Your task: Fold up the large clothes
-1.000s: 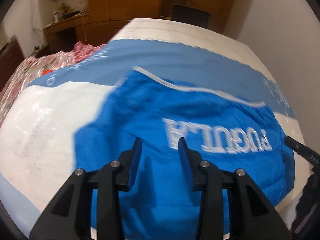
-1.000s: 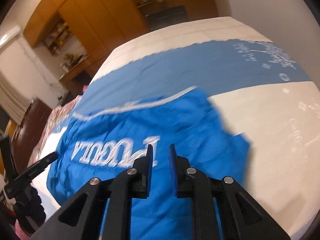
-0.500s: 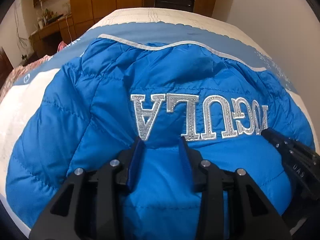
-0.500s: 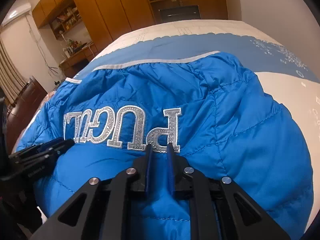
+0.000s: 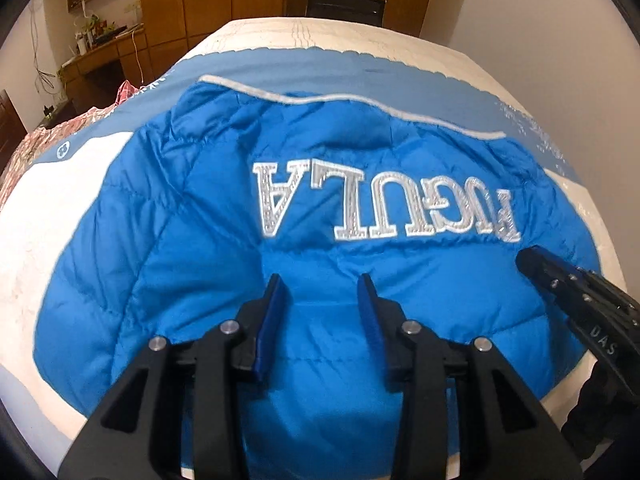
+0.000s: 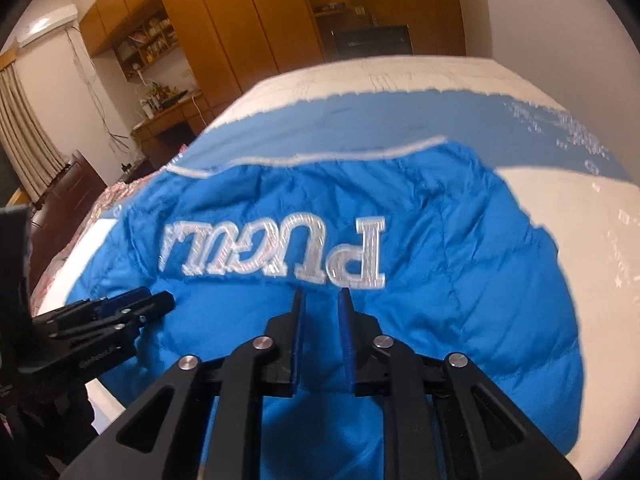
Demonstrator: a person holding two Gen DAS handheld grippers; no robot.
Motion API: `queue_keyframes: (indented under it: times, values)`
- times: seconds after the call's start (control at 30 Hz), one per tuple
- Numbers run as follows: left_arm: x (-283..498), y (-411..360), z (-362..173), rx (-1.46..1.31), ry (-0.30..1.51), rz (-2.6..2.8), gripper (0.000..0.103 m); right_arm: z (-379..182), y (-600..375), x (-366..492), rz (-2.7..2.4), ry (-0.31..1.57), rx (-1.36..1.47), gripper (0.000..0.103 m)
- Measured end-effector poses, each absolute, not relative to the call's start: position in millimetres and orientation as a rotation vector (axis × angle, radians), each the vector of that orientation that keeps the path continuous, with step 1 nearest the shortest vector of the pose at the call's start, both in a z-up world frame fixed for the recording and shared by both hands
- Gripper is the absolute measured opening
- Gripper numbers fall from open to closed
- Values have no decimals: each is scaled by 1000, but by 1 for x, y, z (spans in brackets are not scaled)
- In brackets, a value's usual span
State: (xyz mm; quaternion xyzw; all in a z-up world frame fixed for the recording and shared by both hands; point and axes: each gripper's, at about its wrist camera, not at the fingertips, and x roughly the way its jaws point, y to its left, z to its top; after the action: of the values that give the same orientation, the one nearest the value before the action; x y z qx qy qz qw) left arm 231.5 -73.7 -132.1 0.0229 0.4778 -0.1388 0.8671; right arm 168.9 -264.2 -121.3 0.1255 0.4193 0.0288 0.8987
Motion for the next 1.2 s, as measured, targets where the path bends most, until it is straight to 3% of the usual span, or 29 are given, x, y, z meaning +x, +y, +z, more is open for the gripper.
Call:
queue_keyframes:
  times: [0.3, 0.4, 0.57, 0.63, 0.77, 0.9, 1.03, 1.2]
  values:
    - [238, -73, -136, 58, 1031, -324, 38, -142, -271, 177, 75, 922, 293, 14]
    - [238, -66, -125, 38, 1041, -337, 40, -132, -280, 174, 94, 933, 322, 17]
    - [229, -54, -96, 103, 969, -331, 49, -96, -303, 156, 63, 855, 314, 35]
    - [226, -47, -86, 132, 945, -315, 52, -86, -314, 151, 36, 838, 309, 49]
    - [226, -32, -74, 144, 926, -292, 56, -72, -343, 144, -14, 820, 337, 58]
    - [231, -19, -69, 147, 924, -272, 63, -71, -363, 142, -41, 836, 357, 76]
    - [245, 1, -72, 121, 966, -267, 68, -80, -378, 148, -23, 885, 406, 86]
    - [277, 47, -88, -19, 1077, -251, 69, -98, -394, 160, 9, 968, 471, 90]
